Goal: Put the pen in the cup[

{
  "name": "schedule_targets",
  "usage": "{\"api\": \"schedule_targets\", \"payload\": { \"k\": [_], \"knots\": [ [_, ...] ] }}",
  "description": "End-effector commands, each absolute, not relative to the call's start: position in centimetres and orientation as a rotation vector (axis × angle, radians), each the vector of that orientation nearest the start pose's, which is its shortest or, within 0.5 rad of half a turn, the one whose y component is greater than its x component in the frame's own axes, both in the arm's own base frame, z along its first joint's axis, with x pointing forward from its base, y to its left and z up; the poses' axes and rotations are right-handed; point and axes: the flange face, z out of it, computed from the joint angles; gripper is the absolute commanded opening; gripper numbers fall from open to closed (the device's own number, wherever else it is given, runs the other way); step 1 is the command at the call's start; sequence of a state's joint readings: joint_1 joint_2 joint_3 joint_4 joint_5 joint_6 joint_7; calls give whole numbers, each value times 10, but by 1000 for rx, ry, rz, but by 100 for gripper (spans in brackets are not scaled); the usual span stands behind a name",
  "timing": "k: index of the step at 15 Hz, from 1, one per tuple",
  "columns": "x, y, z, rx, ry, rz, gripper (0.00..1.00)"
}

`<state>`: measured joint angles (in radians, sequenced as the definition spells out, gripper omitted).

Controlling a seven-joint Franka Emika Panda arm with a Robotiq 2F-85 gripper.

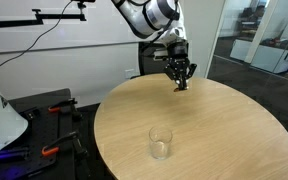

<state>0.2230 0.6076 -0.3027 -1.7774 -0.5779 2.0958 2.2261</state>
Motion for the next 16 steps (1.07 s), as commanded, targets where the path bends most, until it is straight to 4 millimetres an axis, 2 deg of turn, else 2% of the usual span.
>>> {"api": "schedule_targets", "payload": {
  "k": [1, 7, 8, 9, 12, 16],
  "knots": [
    [631, -64, 222, 1244, -2118, 672, 3],
    [607, -61, 224, 874, -2058, 798, 3],
    [612, -67, 238, 833, -2030, 799, 3],
    [606, -68, 237, 799, -1990, 791, 3],
    [592, -72, 232, 763, -1875, 784, 3],
    [590, -69, 212, 816, -1802, 743, 3]
  ]
}}
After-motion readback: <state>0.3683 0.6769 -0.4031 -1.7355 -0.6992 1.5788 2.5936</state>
